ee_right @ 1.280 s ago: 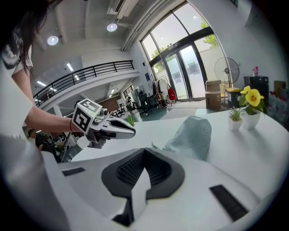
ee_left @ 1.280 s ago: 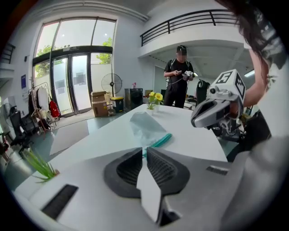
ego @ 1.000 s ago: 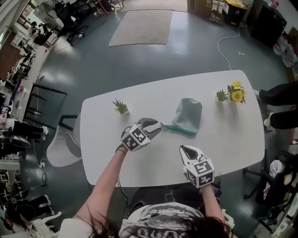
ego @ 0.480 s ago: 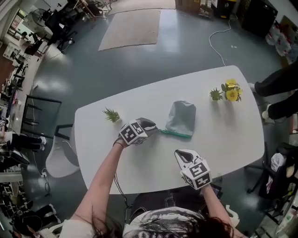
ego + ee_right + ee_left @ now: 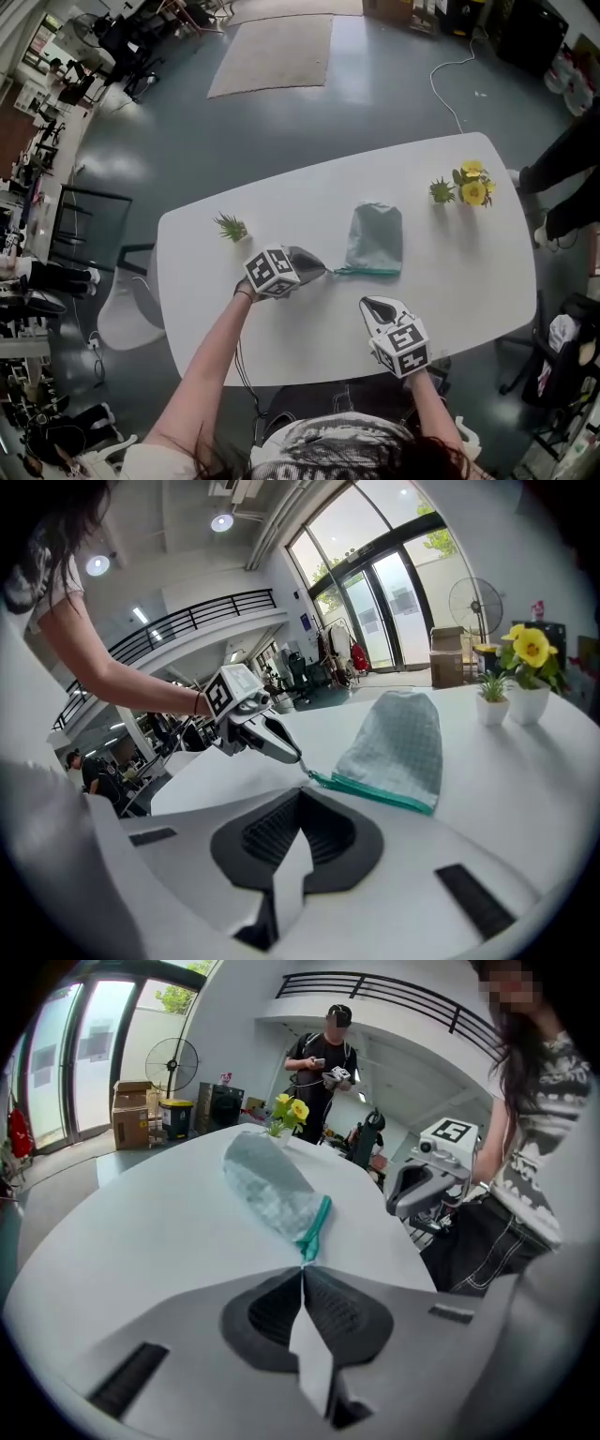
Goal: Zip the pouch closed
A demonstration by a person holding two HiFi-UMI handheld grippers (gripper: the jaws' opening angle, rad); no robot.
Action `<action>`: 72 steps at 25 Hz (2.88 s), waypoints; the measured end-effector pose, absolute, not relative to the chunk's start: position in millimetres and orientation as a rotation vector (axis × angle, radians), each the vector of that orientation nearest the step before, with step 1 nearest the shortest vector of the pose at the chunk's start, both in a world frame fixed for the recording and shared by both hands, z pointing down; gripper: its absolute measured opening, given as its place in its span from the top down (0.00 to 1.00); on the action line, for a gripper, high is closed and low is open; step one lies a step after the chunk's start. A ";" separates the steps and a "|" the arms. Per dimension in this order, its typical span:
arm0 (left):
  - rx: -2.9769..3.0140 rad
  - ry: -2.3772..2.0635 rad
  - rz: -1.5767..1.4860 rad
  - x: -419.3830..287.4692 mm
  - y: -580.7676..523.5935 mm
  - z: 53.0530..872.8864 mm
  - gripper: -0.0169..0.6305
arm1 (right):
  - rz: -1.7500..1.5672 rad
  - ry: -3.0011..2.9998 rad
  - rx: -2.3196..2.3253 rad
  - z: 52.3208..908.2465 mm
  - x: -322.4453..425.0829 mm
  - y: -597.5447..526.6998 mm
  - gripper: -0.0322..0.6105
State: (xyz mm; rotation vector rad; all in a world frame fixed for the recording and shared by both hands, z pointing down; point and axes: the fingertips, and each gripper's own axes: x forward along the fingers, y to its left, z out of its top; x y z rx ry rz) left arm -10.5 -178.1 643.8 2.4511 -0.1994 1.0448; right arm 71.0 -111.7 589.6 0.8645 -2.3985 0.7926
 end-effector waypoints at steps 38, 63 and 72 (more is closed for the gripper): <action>2.573 -0.394 0.996 7.9 -127.1 611.3 0.95 | 0.896 -2.242 0.906 644.5 22.1 -114.6 0.95; 2.600 -0.237 1.019 16.1 -95.8 625.5 0.95 | 0.810 -2.147 0.982 643.3 32.0 -84.4 0.94; 2.591 -0.228 1.006 21.3 -82.7 626.1 0.95 | 0.828 -2.118 0.993 653.8 30.0 -85.9 0.86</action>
